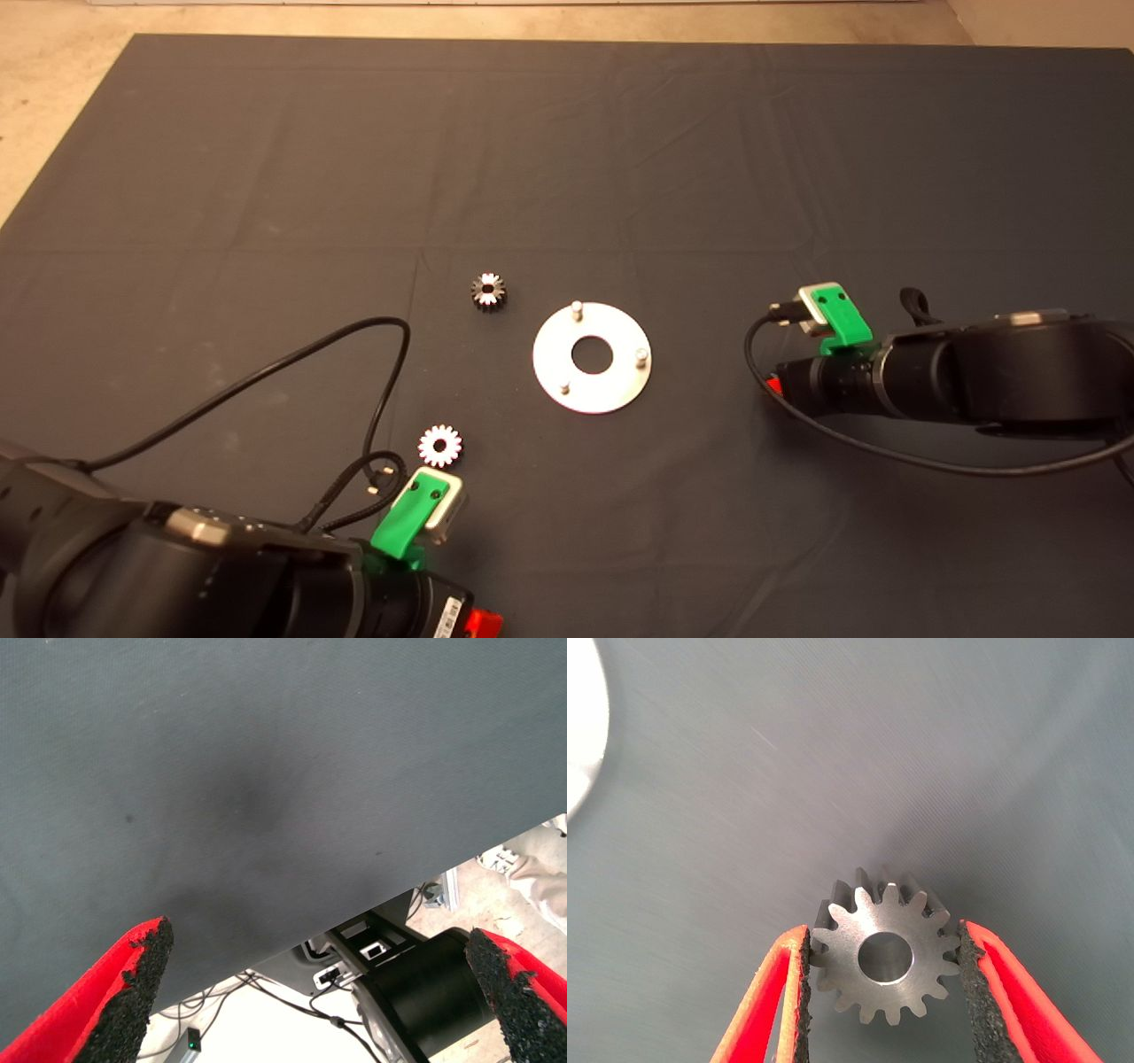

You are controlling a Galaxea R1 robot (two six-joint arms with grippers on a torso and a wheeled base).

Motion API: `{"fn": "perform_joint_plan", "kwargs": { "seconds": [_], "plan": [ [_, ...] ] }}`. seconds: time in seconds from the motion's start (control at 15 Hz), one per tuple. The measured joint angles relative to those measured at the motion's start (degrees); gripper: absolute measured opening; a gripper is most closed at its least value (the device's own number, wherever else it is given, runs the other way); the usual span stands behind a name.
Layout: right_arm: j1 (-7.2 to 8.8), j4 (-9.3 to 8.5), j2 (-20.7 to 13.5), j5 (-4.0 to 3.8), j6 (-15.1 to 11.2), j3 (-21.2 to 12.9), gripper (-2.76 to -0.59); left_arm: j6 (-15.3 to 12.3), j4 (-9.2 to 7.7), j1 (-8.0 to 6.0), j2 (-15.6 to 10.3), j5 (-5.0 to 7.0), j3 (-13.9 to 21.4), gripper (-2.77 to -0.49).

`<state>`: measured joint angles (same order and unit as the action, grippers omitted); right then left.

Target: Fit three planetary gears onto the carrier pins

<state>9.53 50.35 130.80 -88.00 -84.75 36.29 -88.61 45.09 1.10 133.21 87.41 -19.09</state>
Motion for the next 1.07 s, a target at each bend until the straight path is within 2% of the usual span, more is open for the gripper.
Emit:
{"fn": "perform_joint_plan", "kwargs": {
  "seconds": [0.13,0.33,0.4,0.47,0.53,0.6,0.8,0.93,1.07],
  "plan": [
    [1.63,-0.05,2.31,-0.06,-0.64,0.0,-2.42,-0.01,0.55,0.02,0.26,0.02,0.0,-0.9],
    [2.46,-0.68,8.05,-0.11,-1.24,2.31,-2.42,0.0,1.01,0.3,0.61,0.0,0.0,-0.9],
    [2.76,-1.38,10.33,0.16,-1.28,4.17,-2.42,-0.02,1.01,0.3,0.61,0.0,0.0,-0.9],
    [3.43,-2.7,12.2,0.93,-1.53,6.2,-2.42,0.0,1.07,0.33,0.61,0.02,0.0,-0.9],
    [4.52,-3.91,13.52,1.35,-1.69,7.49,-2.42,-0.02,1.05,0.33,0.59,0.07,0.0,-0.9],
    [5.85,-4.99,14.49,1.87,-1.69,8.33,-2.42,-0.02,1.16,0.33,0.61,0.05,0.0,-0.9],
    [8.16,-6.72,16.03,2.14,-1.71,9.48,-2.43,-0.02,1.27,0.33,0.76,0.05,0.0,-0.9],
    [8.41,-7.42,16.36,2.43,-1.73,9.48,-2.43,0.0,1.27,0.33,0.76,0.02,0.0,-0.9],
    [8.41,-8.61,16.36,2.4,-1.74,9.55,-2.43,-0.02,1.27,0.33,0.76,0.03,0.0,-0.9]
  ]
}}
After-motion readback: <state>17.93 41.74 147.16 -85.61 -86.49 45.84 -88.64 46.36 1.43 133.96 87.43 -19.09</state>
